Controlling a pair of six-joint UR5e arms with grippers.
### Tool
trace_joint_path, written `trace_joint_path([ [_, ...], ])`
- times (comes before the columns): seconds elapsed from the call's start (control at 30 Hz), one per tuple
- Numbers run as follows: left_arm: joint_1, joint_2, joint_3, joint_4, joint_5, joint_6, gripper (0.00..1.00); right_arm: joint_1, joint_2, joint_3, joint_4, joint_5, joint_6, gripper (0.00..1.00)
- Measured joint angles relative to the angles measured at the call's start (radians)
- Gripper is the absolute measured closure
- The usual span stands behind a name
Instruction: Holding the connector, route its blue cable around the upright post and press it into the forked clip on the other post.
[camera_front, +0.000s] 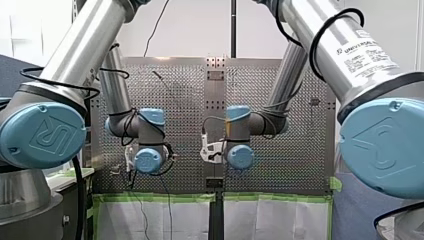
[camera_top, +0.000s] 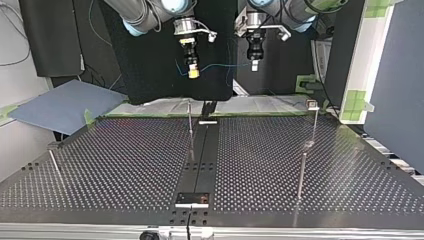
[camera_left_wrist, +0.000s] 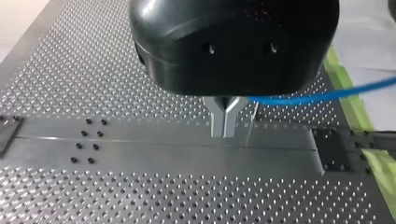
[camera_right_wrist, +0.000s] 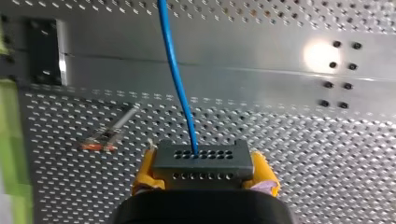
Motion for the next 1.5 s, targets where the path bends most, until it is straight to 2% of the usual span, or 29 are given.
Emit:
trace_joint_path([
  [0.07,0.000,-0.001,0.000,0.000,0.014,0.001,1.00,0.019,0.003,-0.001,0.019,0.019,0.010,1.00],
  [0.2,0.001,-0.002,0.000,0.001,0.047,0.001,1.00,0.045,0.004,-0.002,0.054,0.054,0.015,1.00],
  [0.47,0.001,-0.002,0.000,0.001,0.065,0.002,1.00,0.053,0.005,-0.002,0.122,0.119,0.017,1.00],
  [0.6,0.002,-0.003,0.000,0.001,0.065,0.003,1.00,0.053,0.005,-0.003,0.135,0.129,0.017,1.00],
  [0.73,0.021,0.008,0.015,-0.007,0.063,0.000,1.00,0.046,0.018,-0.009,0.125,0.142,0.016,1.00],
  [0.83,0.032,0.029,0.036,-0.027,0.067,-0.008,1.00,0.040,0.039,-0.010,0.105,0.158,0.023,1.00],
  [1.0,0.042,0.071,0.062,-0.068,0.073,-0.014,1.00,0.041,0.081,-0.001,0.063,0.189,0.058,1.00],
  [1.1,0.050,0.094,0.065,-0.091,0.072,-0.013,1.00,0.033,0.107,0.002,0.036,0.209,0.076,1.00],
  [1.2,0.056,0.115,0.065,-0.112,0.072,-0.010,1.00,0.026,0.132,0.003,0.012,0.214,0.069,1.00],
  [1.3,0.069,0.139,0.066,-0.130,0.073,-0.007,1.00,0.022,0.142,0.003,-0.014,0.211,0.048,1.00],
  [1.5,0.095,0.188,0.069,-0.141,0.077,-0.006,1.00,0.017,0.105,0.001,-0.065,0.209,0.007,1.00],
])
